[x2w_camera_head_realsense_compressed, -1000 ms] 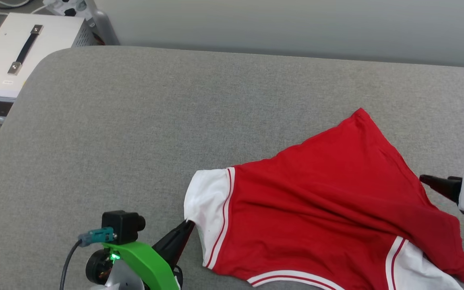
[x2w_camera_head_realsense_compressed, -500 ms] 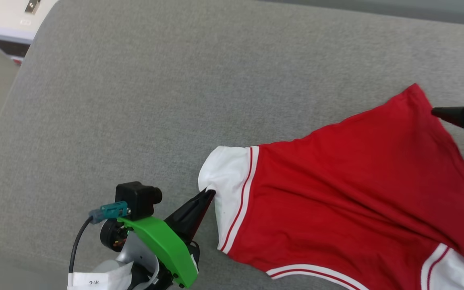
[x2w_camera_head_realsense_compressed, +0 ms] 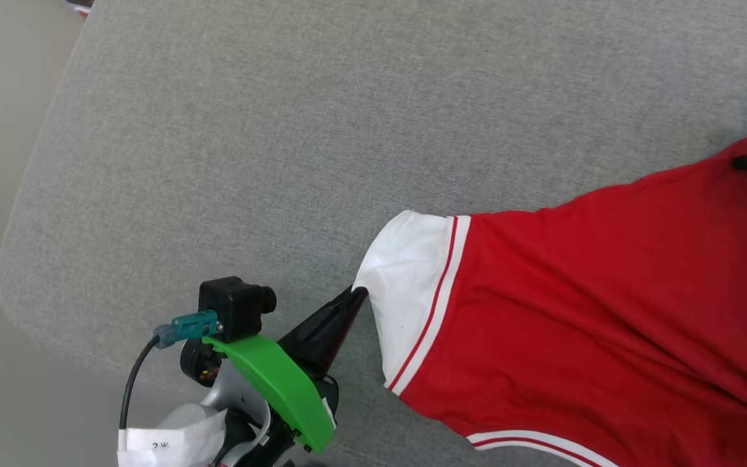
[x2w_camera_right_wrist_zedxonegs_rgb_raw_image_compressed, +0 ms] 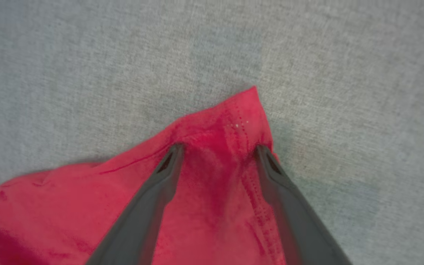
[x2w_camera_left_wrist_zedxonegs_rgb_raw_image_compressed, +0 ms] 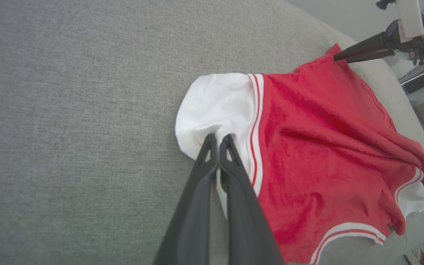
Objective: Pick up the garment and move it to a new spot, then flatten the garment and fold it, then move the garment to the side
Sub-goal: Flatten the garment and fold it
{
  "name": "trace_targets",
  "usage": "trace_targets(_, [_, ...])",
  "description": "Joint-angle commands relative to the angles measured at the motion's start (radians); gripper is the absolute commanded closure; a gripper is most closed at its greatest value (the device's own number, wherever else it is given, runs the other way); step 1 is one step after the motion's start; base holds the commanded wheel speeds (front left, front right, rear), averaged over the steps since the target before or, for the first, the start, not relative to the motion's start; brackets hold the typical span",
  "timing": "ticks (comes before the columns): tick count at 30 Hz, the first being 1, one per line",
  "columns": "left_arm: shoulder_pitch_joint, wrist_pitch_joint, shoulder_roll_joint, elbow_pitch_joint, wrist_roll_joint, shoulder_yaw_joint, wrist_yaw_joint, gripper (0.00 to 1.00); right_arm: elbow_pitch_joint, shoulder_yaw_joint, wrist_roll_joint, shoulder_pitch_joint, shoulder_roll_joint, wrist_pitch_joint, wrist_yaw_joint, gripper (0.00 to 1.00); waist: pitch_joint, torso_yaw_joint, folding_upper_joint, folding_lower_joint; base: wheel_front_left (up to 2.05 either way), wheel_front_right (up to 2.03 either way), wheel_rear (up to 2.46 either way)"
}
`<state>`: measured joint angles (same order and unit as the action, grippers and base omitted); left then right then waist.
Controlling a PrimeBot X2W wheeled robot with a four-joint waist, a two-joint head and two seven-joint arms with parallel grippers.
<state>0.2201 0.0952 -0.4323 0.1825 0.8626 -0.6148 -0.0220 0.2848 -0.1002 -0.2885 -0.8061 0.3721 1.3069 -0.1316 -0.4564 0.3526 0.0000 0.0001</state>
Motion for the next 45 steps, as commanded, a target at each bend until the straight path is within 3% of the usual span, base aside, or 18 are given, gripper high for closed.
trace_targets(1, [0.019, -0.009, 0.007, -0.002, -0.001, -0.002, 0.004, 1.00, 0.016, 0.009, 0.004, -0.003, 0.005, -0.002, 0.001, 0.00, -0.022, 0.024, 0.0000, -0.0001, 0.00, 0.00, 0.00])
trace_targets(10, [0.027, -0.017, 0.013, -0.021, 0.000, -0.007, 0.010, 1.00, 0.055, 0.072, -0.013, 0.048, 0.033, 0.007, 0.001, 0.00, -0.029, 0.038, 0.0000, -0.0001, 0.00, 0.00, 0.00])
trace_targets(11, [0.029, -0.017, 0.014, -0.024, -0.001, -0.007, 0.011, 1.00, 0.057, 0.076, -0.016, 0.052, 0.034, 0.009, 0.001, 0.38, -0.029, 0.039, 0.0000, -0.0001, 0.00, 0.00, 0.00])
trace_targets(12, [0.030, -0.017, 0.015, -0.025, -0.001, -0.008, 0.011, 1.00, 0.058, 0.079, -0.018, 0.055, 0.035, 0.008, 0.001, 1.00, -0.029, 0.039, 0.0000, -0.0001, 0.00, 0.00, 0.00])
trace_targets(20, [0.031, -0.021, 0.013, -0.046, 0.001, -0.006, 0.009, 1.00, 0.067, 0.075, -0.043, 0.053, 0.026, -0.084, 0.001, 1.00, 0.002, 0.028, 0.0000, -0.0001, 0.00, 0.00, 0.00])
trace_targets(28, [0.027, -0.041, -0.004, -0.057, 0.005, 0.023, -0.004, 1.00, 0.080, 0.084, -0.089, 0.059, 0.020, -0.279, 0.001, 1.00, 0.094, -0.019, 0.0000, -0.0001, 0.00, 0.00, 0.00])
trace_targets(38, [0.028, -0.038, -0.059, 0.000, -0.003, 0.083, -0.059, 1.00, 0.071, 0.081, -0.224, 0.118, 0.043, -0.469, 0.001, 1.00, 0.226, -0.086, 0.0000, -0.0001, 0.00, 0.00, 0.00])
trace_targets(45, [0.020, -0.030, -0.097, 0.060, 0.003, 0.134, -0.106, 1.00, 0.000, 0.062, -0.301, 0.185, 0.056, -0.587, 0.001, 1.00, 0.309, -0.134, 0.0000, -0.0001, 0.00, 0.00, 0.00])
